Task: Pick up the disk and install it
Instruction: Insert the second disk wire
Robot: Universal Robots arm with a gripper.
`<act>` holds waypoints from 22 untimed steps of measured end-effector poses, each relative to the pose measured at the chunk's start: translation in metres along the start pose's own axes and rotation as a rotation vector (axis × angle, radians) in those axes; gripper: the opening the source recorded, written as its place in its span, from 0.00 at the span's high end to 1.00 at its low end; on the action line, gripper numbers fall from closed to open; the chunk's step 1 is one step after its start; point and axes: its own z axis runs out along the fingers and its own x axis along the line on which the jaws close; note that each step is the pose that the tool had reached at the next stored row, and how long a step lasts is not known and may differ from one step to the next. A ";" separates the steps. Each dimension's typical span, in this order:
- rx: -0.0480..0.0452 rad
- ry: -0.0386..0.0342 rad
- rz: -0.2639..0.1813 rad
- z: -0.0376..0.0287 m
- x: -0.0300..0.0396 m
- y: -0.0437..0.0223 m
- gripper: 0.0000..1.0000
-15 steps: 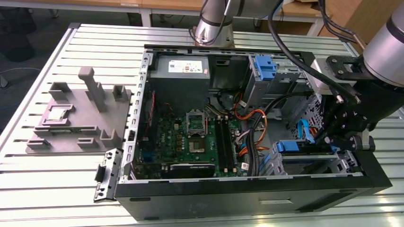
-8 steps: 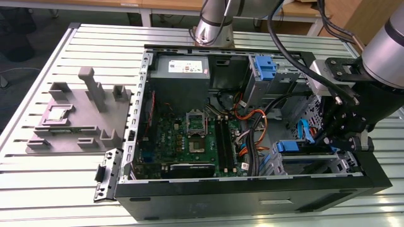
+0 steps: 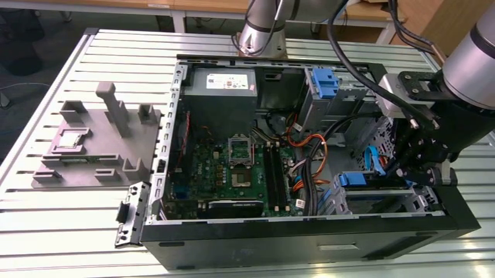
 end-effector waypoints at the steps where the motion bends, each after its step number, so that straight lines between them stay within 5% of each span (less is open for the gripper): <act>1: 0.0000 -0.0001 0.000 0.0001 0.0000 0.0000 0.84; 12: 0.0000 -0.0002 0.000 -0.0014 -0.0001 -0.0001 0.76; 22: 0.0000 -0.0002 0.000 -0.0208 -0.0006 -0.0014 0.76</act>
